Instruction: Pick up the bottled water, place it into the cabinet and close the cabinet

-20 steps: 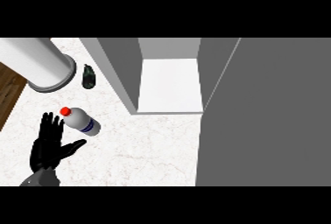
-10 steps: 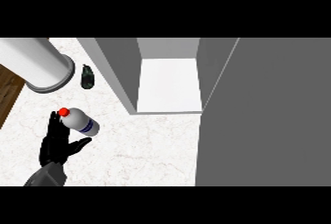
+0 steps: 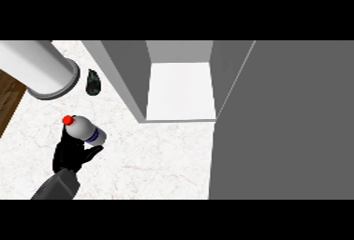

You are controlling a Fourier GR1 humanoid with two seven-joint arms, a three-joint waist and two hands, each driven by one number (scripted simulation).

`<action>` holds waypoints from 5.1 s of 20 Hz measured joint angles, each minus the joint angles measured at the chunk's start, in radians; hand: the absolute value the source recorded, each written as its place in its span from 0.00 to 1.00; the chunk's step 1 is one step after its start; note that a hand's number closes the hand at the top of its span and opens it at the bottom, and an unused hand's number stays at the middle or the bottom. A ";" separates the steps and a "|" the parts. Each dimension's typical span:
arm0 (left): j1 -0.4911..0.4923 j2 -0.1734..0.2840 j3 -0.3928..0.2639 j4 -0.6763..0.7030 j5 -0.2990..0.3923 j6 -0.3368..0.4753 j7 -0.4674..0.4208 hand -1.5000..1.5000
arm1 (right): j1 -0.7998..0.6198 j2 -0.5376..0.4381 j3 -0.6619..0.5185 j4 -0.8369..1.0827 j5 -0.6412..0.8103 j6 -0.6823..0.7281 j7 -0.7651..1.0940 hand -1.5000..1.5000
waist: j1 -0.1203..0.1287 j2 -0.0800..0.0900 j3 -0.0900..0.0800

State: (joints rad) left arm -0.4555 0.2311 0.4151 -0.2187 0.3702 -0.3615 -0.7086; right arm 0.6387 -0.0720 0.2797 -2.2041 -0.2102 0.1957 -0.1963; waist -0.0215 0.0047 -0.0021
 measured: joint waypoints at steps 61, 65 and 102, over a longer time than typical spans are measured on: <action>0.268 -0.214 -0.329 -0.923 0.089 0.063 0.462 1.00 | -0.025 -0.027 0.041 0.060 -0.012 -0.037 -0.028 0.00 | 0.022 -0.009 0.003; 0.236 -0.225 -0.387 -1.013 0.086 0.164 0.515 1.00 | -0.020 -0.025 0.063 0.076 -0.001 -0.038 -0.045 0.00 | 0.019 -0.008 0.003; 0.136 -0.140 -0.657 -1.081 -0.176 0.966 0.531 1.00 | -0.136 -0.022 0.101 0.118 -0.020 -0.039 0.008 0.00 | -0.046 -0.013 -0.003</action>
State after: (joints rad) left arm -0.3191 0.0909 -0.2420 -1.2992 0.1939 0.6048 -0.1776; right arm 0.5029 -0.0944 0.3806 -2.0860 -0.2306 0.1567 -0.1885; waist -0.0677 -0.0084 -0.0047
